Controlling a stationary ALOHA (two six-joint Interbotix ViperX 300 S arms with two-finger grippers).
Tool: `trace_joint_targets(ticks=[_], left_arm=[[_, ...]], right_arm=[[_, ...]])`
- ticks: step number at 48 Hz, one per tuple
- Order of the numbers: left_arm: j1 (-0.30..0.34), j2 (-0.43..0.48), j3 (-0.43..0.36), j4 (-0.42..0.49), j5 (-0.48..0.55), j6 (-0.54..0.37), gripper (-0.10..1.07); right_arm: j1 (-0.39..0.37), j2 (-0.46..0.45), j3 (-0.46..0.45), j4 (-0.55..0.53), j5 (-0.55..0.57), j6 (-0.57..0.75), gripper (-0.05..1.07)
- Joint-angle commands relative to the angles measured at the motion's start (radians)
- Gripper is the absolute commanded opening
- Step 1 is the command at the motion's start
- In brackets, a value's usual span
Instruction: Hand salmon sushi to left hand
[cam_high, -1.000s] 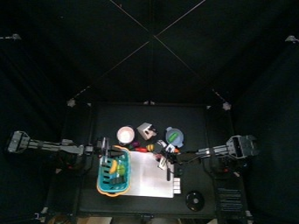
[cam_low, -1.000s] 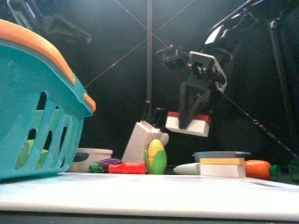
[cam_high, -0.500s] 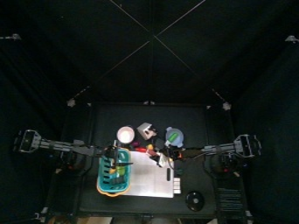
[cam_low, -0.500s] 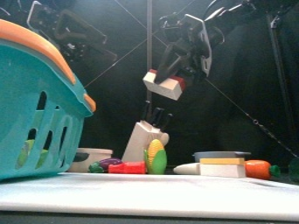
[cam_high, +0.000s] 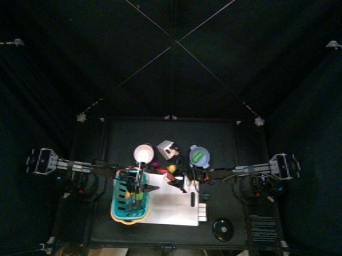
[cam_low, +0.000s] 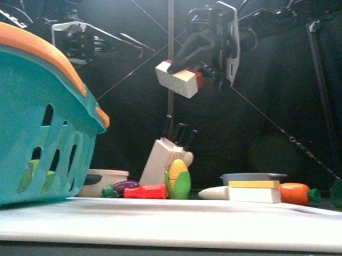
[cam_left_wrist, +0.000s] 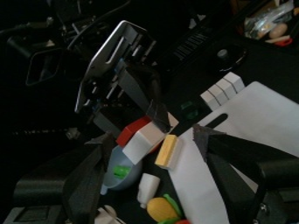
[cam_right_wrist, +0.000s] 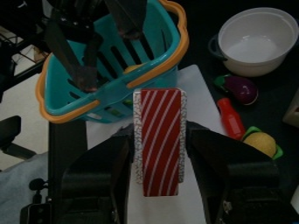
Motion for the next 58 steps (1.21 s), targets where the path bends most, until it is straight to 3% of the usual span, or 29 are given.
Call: trace_joint_targets(ticks=[1,23,46,58], left_arm=[[0.005,0.028,-0.040,-0.034,-0.014,0.041,1.03],[0.006,0.094,-0.086,-0.043,-0.018,0.166,0.99],[0.005,0.140,-0.117,-0.003,0.049,0.210,0.61],[-0.002,0.132,-0.115,-0.011,0.083,0.206,0.60]], right_arm=[[-0.002,-0.025,-0.015,0.002,-0.015,-0.002,0.52],[0.005,-0.005,-0.009,0.006,-0.034,0.000,0.52],[0.008,0.002,-0.012,0.044,-0.034,-0.002,0.52],[0.008,-0.002,-0.003,0.048,-0.028,0.002,0.52]])
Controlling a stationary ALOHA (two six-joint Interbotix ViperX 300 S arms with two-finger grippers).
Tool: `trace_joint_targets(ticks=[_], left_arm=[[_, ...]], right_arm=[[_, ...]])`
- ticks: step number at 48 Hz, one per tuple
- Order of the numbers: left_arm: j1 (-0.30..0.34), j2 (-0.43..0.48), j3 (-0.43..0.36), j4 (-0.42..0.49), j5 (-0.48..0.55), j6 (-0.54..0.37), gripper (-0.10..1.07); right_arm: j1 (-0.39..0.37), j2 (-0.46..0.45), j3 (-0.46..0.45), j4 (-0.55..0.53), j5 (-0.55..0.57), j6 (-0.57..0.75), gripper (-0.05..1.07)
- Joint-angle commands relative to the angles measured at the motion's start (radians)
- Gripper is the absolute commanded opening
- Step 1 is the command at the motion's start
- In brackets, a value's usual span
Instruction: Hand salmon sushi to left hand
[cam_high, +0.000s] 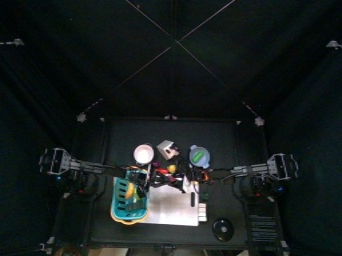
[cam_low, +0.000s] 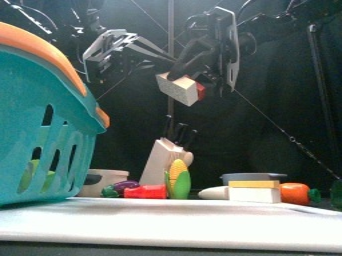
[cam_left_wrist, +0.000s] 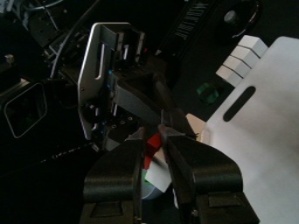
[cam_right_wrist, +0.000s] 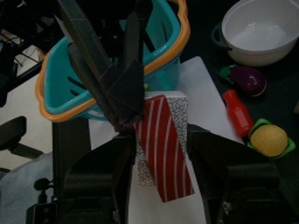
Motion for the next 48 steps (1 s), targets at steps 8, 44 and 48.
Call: trace_joint_targets(ticks=[8,44,48], left_arm=[[-0.002,-0.031,0.002,-0.023,0.063,0.000,0.72],[-0.038,0.006,-0.058,0.060,0.087,0.160,1.03],[-0.032,0.006,-0.057,0.035,0.041,0.186,1.03]], right_arm=[[-0.002,-0.057,0.017,0.041,0.012,0.000,0.52],[0.029,-0.092,0.049,0.066,0.017,-0.002,0.52],[0.032,-0.092,0.055,0.066,0.018,-0.002,0.52]])
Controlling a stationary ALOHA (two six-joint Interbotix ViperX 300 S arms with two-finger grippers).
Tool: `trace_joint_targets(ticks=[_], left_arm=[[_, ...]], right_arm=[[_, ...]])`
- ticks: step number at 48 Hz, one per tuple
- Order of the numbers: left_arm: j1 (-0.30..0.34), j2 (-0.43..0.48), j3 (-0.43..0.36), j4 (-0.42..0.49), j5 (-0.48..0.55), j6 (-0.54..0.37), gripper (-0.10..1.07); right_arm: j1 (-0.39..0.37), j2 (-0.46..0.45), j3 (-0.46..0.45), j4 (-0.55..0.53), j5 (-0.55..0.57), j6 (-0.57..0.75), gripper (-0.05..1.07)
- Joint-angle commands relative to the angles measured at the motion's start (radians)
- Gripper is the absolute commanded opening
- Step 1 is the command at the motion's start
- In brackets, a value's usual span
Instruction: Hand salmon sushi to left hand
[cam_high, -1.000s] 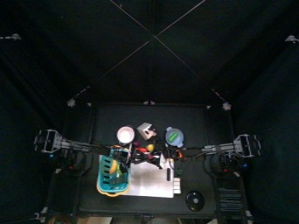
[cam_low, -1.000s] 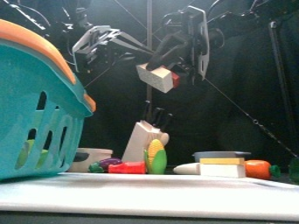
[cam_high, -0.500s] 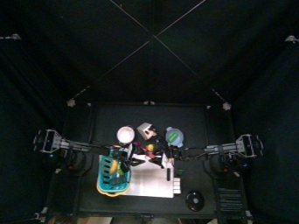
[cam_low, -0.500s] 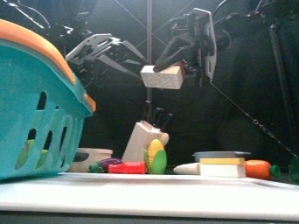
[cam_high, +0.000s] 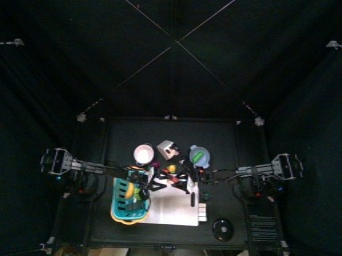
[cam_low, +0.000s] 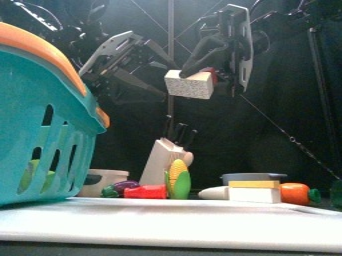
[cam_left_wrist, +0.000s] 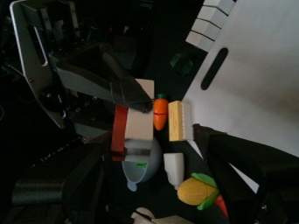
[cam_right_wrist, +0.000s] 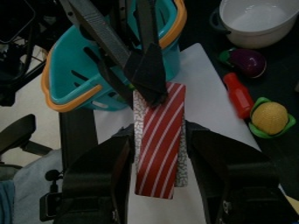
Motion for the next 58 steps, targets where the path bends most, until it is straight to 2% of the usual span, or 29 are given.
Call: trace_joint_targets(ticks=[1,11,27,33,47,58], left_arm=[[0.008,-0.005,-0.023,-0.034,-0.058,0.023,1.03],[0.005,0.021,-0.012,-0.083,-0.061,0.057,1.03],[0.008,0.044,-0.009,-0.083,-0.091,0.097,1.02],[0.008,0.052,-0.009,-0.089,-0.092,0.104,0.95],[0.009,0.077,-0.011,-0.104,-0.092,0.107,0.66],[0.008,0.071,-0.009,-0.106,-0.092,0.106,0.62]], right_arm=[[0.005,-0.031,-0.006,0.002,-0.006,-0.003,0.52],[0.005,-0.031,-0.006,0.002,-0.005,-0.003,0.52],[0.005,-0.031,-0.006,0.002,-0.005,-0.003,0.52],[0.005,-0.031,-0.006,0.002,-0.005,-0.003,0.52],[0.005,-0.026,-0.008,-0.002,-0.005,-0.003,0.52],[0.002,-0.026,-0.002,-0.008,-0.003,-0.005,0.54]])
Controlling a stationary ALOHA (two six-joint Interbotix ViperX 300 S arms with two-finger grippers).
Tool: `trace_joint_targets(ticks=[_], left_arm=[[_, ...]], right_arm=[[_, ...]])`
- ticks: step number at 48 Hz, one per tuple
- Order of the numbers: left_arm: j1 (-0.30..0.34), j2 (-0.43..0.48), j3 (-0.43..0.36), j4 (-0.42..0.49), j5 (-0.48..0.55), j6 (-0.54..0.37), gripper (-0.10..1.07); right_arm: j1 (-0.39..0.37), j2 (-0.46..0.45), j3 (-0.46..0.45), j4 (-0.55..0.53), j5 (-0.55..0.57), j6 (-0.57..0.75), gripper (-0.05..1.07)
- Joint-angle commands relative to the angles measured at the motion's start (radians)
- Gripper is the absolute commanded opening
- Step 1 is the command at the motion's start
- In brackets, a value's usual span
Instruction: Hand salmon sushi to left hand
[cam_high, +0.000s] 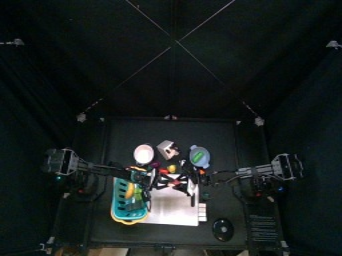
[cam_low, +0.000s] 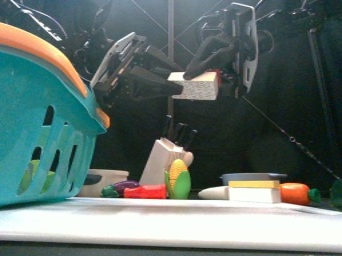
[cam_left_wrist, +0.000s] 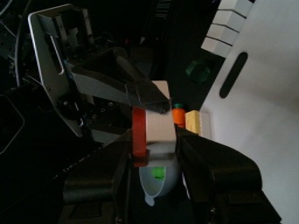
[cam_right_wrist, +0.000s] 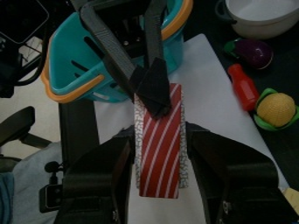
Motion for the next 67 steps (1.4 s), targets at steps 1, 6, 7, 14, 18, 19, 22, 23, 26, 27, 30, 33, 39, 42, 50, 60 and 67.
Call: trace_joint_targets(ticks=[1,6,7,14,18,19,22,23,26,27,30,33,39,42,50,60,67], left_arm=[[0.000,-0.006,-0.009,-0.003,-0.002,-0.003,0.62],[-0.002,-0.008,-0.009,-0.005,-0.002,-0.003,0.61],[-0.003,-0.008,-0.008,-0.008,-0.002,-0.003,0.61],[-0.005,-0.011,-0.002,-0.025,-0.003,-0.003,0.61],[-0.006,-0.012,0.002,-0.032,-0.003,-0.003,0.61],[-0.006,-0.014,0.002,-0.034,-0.003,-0.003,0.61],[-0.005,-0.017,0.003,-0.040,-0.005,-0.003,0.61],[-0.006,-0.018,0.005,-0.041,-0.006,-0.003,0.61],[-0.005,-0.021,0.006,-0.046,-0.008,-0.003,0.61],[-0.006,-0.023,0.006,-0.049,-0.008,-0.003,0.61],[-0.005,-0.028,0.008,-0.055,-0.009,-0.003,0.61],[-0.005,-0.038,0.012,-0.071,-0.018,-0.005,0.61],[-0.003,-0.058,0.021,-0.115,-0.057,-0.003,0.61],[-0.003,-0.071,0.028,-0.137,-0.067,-0.003,0.61],[-0.006,-0.092,0.031,-0.193,-0.075,-0.014,0.61],[-0.003,-0.163,0.055,-0.400,-0.075,-0.041,0.60],[0.000,-0.235,0.100,-0.499,-0.075,-0.055,0.56]], right_arm=[[-0.006,-0.028,-0.012,-0.003,-0.005,-0.003,0.55],[-0.008,-0.028,-0.008,-0.003,-0.003,-0.003,0.64],[-0.008,-0.028,-0.008,-0.003,-0.003,-0.002,0.67],[-0.008,-0.035,0.003,-0.005,-0.003,-0.003,0.88],[-0.009,-0.046,0.014,-0.005,-0.002,-0.003,0.99],[-0.009,-0.049,0.017,-0.005,-0.002,-0.003,1.01],[-0.011,-0.061,0.023,-0.005,-0.002,-0.003,1.04],[-0.011,-0.066,0.025,-0.005,-0.002,-0.003,1.05],[-0.011,-0.083,0.032,-0.005,-0.002,-0.002,1.04],[-0.011,-0.089,0.037,-0.005,0.000,-0.002,1.04],[-0.011,-0.114,0.051,-0.005,0.002,-0.003,1.04],[-0.012,-0.135,0.064,-0.005,0.003,0.000,1.04],[-0.017,-0.166,0.086,-0.005,0.003,0.000,1.04],[-0.023,-0.175,0.094,-0.003,0.003,0.002,1.04],[-0.032,-0.183,0.100,-0.005,0.003,0.000,1.04],[-0.034,-0.196,0.107,-0.005,0.023,0.000,1.04],[-0.035,-0.213,0.107,-0.005,0.041,0.000,1.04]])
